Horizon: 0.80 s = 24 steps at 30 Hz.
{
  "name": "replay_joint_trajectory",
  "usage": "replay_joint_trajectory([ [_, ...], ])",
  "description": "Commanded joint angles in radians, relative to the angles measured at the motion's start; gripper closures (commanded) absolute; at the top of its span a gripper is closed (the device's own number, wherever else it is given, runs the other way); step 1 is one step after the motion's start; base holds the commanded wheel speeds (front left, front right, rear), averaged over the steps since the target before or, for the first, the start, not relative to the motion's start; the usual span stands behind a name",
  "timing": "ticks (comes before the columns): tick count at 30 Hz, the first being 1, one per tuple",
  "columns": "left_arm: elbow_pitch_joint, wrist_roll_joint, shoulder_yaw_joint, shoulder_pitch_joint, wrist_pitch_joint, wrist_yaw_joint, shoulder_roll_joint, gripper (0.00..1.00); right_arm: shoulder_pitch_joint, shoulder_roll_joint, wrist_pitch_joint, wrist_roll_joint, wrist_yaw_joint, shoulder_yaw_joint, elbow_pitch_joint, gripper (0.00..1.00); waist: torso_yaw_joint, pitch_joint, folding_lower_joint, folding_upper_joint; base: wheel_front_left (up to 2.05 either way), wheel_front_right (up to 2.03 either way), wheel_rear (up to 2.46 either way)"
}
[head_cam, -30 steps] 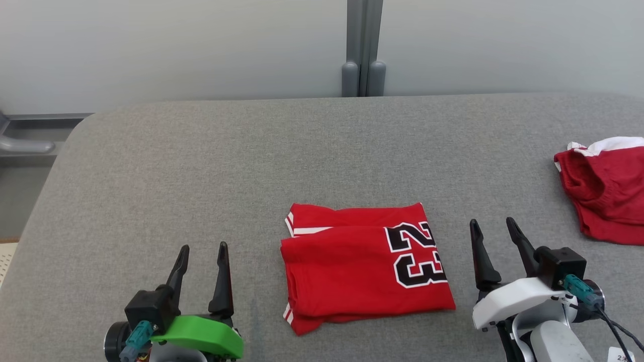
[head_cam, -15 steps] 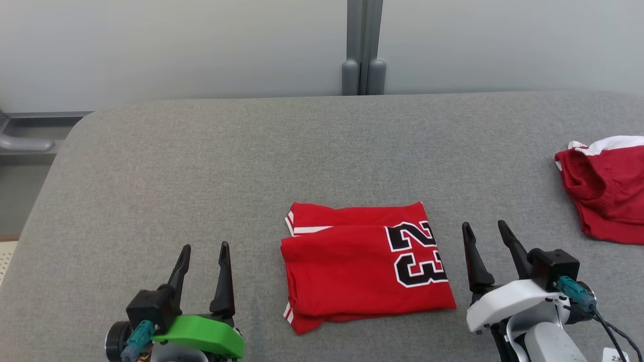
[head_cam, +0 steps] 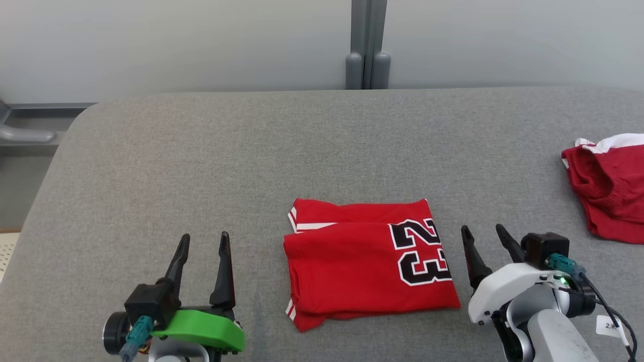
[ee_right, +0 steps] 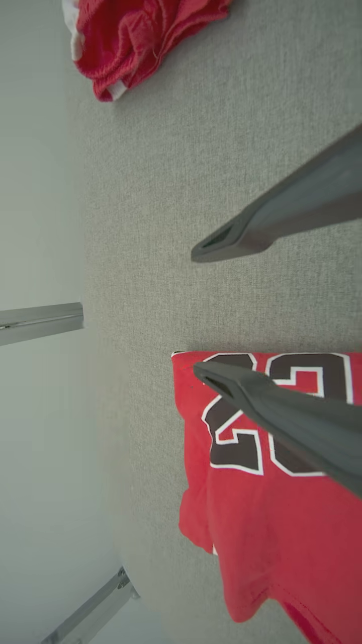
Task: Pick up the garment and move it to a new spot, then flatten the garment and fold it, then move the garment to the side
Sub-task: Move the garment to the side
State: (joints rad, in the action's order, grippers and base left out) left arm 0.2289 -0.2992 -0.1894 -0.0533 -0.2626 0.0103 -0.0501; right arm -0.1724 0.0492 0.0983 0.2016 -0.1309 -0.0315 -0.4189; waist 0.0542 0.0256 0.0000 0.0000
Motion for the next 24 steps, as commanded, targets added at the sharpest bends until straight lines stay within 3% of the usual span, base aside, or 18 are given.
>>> replay_joint_trajectory([
  [1,-0.009,0.008,0.001,-0.017,-0.002,0.002,-0.001,0.00,-0.021,0.002,-0.033,0.008,0.001,-0.006,-0.011,0.00,0.014,0.012,0.0000,0.0000,0.00,0.00,0.00],
  [19,-0.062,0.010,-0.010,-0.019,-0.002,-0.008,-0.001,0.00,-0.097,0.120,-0.280,0.123,0.001,-0.116,-0.157,0.00,0.161,0.103,0.0000,0.0000,0.00,0.00,0.00],
  [20,-0.062,0.009,-0.011,-0.018,-0.002,-0.008,-0.001,0.00,-0.098,0.123,-0.282,0.128,0.001,-0.121,-0.161,0.18,0.163,0.104,0.0000,0.0000,0.00,0.00,0.00],
  [21,-0.063,0.009,-0.012,-0.016,-0.002,-0.009,-0.001,0.00,-0.099,0.126,-0.280,0.134,0.001,-0.127,-0.167,0.54,0.165,0.105,0.0000,0.0000,0.00,0.00,0.00],
  [23,-0.062,0.008,-0.013,-0.010,-0.002,-0.011,-0.001,0.00,-0.107,0.129,-0.268,0.141,0.001,-0.137,-0.172,0.75,0.163,0.106,0.0000,0.0000,0.00,0.00,0.00],
  [24,-0.062,0.009,-0.013,-0.007,-0.002,-0.011,-0.001,0.00,-0.111,0.130,-0.261,0.141,0.001,-0.139,-0.173,0.94,0.159,0.105,0.0000,0.0000,0.00,0.00,0.00],
])
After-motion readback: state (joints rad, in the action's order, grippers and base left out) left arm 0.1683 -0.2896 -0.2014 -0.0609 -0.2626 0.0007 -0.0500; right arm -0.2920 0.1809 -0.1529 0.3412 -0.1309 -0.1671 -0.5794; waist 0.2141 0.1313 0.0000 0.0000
